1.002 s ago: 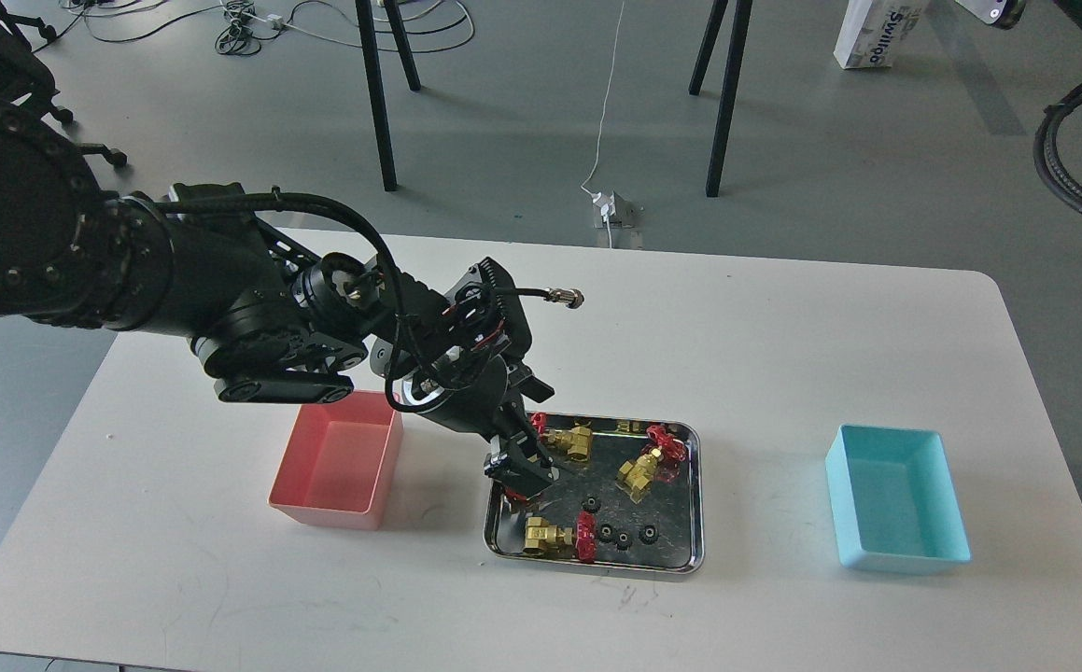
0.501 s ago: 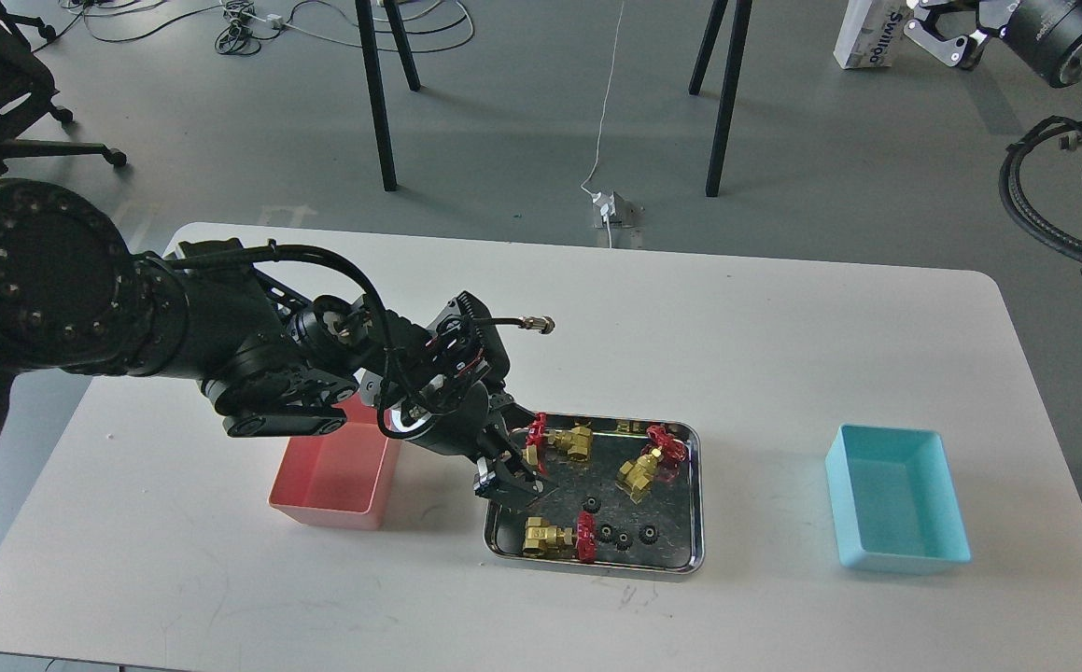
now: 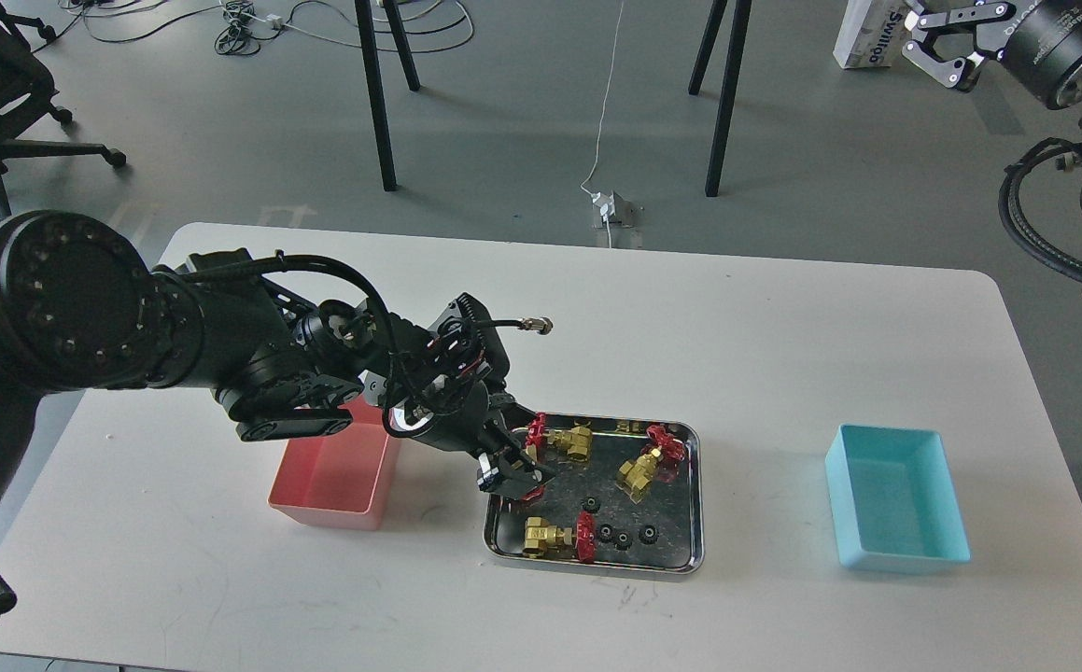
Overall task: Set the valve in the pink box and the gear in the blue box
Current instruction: 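Lower the left gripper and grasp a brass fitting in the tray, then lift the brass fitting and carry it toward the pink box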
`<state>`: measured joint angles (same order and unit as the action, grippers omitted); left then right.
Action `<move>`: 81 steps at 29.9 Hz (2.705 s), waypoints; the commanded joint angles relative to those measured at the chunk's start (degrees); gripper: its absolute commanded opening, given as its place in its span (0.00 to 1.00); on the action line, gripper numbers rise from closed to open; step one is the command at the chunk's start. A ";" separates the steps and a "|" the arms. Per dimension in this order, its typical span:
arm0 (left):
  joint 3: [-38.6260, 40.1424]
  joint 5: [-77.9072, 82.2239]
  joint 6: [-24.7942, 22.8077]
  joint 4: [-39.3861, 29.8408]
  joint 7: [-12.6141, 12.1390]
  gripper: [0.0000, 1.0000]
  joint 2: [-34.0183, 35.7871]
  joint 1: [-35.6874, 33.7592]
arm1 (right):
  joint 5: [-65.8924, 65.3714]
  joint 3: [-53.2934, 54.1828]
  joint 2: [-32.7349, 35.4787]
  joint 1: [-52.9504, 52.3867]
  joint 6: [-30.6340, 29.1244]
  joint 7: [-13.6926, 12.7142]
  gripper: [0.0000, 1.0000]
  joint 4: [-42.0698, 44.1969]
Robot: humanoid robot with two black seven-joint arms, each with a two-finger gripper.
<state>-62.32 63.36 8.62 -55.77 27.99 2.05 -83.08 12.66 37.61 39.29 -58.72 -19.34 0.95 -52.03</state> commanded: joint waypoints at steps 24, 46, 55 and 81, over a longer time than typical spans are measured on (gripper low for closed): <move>-0.17 0.19 0.09 0.31 0.01 0.58 -0.21 1.34 | 0.00 0.89 0.08 2.91 0.09 0.46 0.99 -0.97; -2.11 1.06 0.09 1.36 0.01 0.40 -1.26 1.69 | 0.00 1.33 1.58 4.05 0.09 0.55 0.99 -2.46; -2.11 0.98 0.17 2.16 0.01 0.29 -1.79 2.13 | 0.00 1.77 2.01 4.58 0.09 0.55 0.99 -2.81; 2.20 1.86 -0.09 -12.07 0.01 0.10 10.42 -9.64 | -0.09 3.52 1.93 5.45 0.71 0.63 0.99 -2.90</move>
<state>-60.74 65.14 8.49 -65.57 28.00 9.52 -90.85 12.63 40.90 41.33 -53.27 -18.67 1.59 -54.87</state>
